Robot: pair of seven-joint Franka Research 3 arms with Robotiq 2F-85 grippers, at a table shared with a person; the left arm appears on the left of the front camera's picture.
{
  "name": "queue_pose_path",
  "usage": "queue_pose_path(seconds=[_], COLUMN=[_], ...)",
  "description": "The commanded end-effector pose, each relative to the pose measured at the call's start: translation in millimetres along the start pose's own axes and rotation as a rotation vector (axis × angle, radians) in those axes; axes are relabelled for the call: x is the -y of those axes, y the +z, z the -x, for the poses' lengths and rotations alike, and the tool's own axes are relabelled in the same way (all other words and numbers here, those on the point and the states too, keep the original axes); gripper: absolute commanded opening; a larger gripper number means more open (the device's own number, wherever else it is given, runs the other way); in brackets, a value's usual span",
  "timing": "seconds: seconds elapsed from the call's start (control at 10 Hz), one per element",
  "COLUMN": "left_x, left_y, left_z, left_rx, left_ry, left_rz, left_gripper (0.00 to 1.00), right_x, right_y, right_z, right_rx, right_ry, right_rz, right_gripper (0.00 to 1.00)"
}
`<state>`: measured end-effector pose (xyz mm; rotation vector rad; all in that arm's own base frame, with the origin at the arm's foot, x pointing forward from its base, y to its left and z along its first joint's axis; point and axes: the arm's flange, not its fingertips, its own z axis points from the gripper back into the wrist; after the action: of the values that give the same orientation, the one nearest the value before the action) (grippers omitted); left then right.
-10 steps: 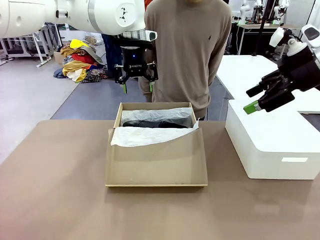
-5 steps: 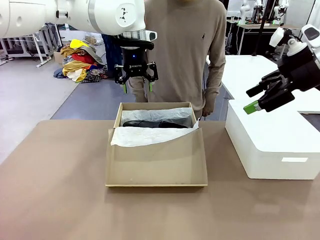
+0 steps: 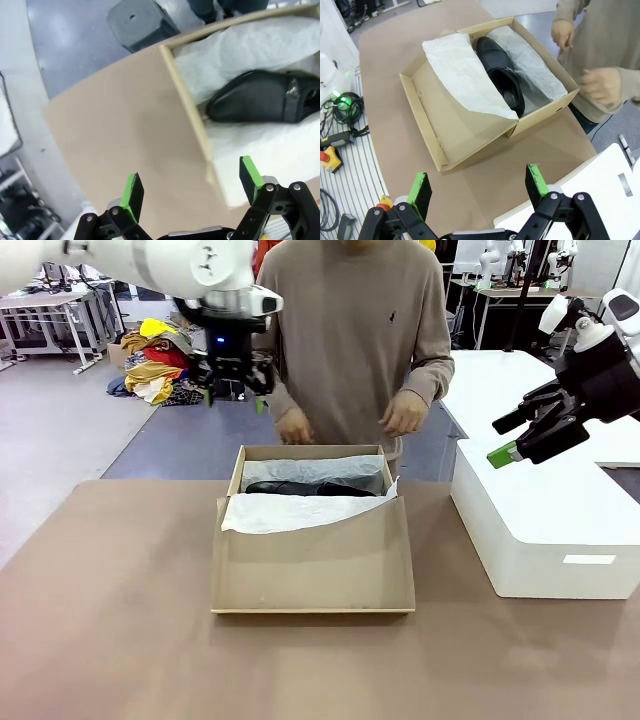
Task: Pack the shoes into the box.
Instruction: Close the Shoes Box.
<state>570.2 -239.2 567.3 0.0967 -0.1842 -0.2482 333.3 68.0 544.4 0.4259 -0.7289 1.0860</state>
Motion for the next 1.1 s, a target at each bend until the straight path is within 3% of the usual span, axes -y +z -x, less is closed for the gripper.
queue_pose_path(seconds=[0.0, 0.3, 0.7, 0.8, 0.9, 1.0], left_x=[-39, -94, -127, -124, -113, -123], left_y=[-12, -23, -37, -39, -37, -37], left_z=[28, 36, 41, 39, 34, 34], left_rx=[0.033, 0.002, 0.018, 0.023, 0.035, 0.012], left_ry=[-0.197, -0.416, -0.701, -0.692, -0.589, -0.672], left_rz=[0.038, 0.136, 0.21, 0.231, 0.251, 0.191], left_gripper=[1.0, 1.0, 1.0, 1.0, 1.0, 1.0], right_x=[2, 2, 2, 2, 2, 2], right_y=[-1, -1, -1, -1, -1, -1], right_z=[-1, -1, -1, -1, -1, -1], right_rx=[0.028, 0.028, 0.028, 0.028, 0.028, 0.028], right_ry=[0.003, 0.003, 0.003, 0.003, 0.003, 0.003], right_rz=[-0.014, -0.014, -0.014, -0.014, -0.014, -0.014], right_gripper=[1.0, 1.0, 1.0, 1.0, 1.0, 1.0])
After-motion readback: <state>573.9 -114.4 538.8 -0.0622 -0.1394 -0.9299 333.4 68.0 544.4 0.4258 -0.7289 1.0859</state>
